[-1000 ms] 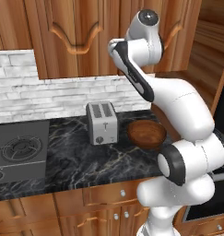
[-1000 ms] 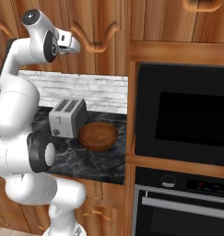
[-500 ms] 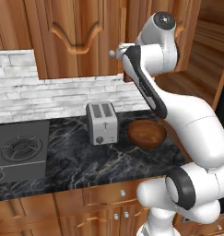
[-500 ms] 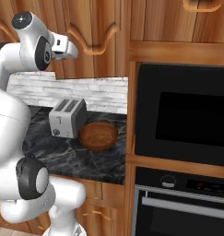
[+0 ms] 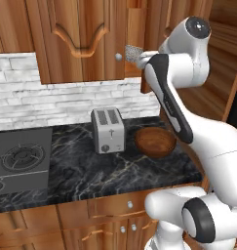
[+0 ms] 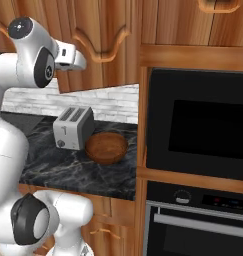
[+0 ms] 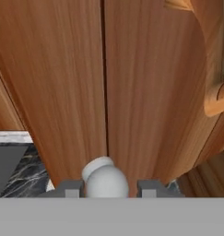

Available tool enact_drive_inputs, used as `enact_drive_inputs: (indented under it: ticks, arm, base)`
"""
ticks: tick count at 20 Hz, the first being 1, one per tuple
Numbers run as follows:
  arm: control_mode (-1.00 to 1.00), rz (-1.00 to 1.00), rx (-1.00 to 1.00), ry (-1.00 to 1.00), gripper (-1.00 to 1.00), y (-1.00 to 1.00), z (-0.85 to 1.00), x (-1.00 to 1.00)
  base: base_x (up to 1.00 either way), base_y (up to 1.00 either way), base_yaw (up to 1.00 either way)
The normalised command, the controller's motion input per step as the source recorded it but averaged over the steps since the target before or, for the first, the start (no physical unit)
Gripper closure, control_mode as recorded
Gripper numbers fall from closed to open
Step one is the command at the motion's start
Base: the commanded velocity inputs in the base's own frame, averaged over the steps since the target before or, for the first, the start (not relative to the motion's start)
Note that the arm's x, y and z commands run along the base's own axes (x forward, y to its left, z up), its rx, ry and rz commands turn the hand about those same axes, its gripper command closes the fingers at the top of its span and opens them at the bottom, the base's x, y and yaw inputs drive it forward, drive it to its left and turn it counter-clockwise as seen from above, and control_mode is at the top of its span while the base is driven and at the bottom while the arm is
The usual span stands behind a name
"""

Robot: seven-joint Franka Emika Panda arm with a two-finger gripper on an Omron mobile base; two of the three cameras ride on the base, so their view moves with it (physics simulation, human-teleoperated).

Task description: Open the cabinet and setup a tea strainer by placing it in the bowl upright.

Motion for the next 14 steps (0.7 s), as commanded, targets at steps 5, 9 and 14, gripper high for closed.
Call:
enact_drive_inputs:
  ticks: [5, 9, 14]
  arm:
    - [-1.00, 0.00, 0.00, 0.00, 1.00, -0.22, 0.14, -0.69]
    - [-1.00, 0.00, 0.00, 0.00, 1.00, -0.20, 0.17, -0.59]
    - [-1.00, 0.00, 0.00, 0.00, 1.00, -0.16, 0.11, -0.56]
  base:
    - [0.00, 0.00, 0.00]
    - [0.00, 0.00, 0.00]
    - [0.00, 0.00, 0.00]
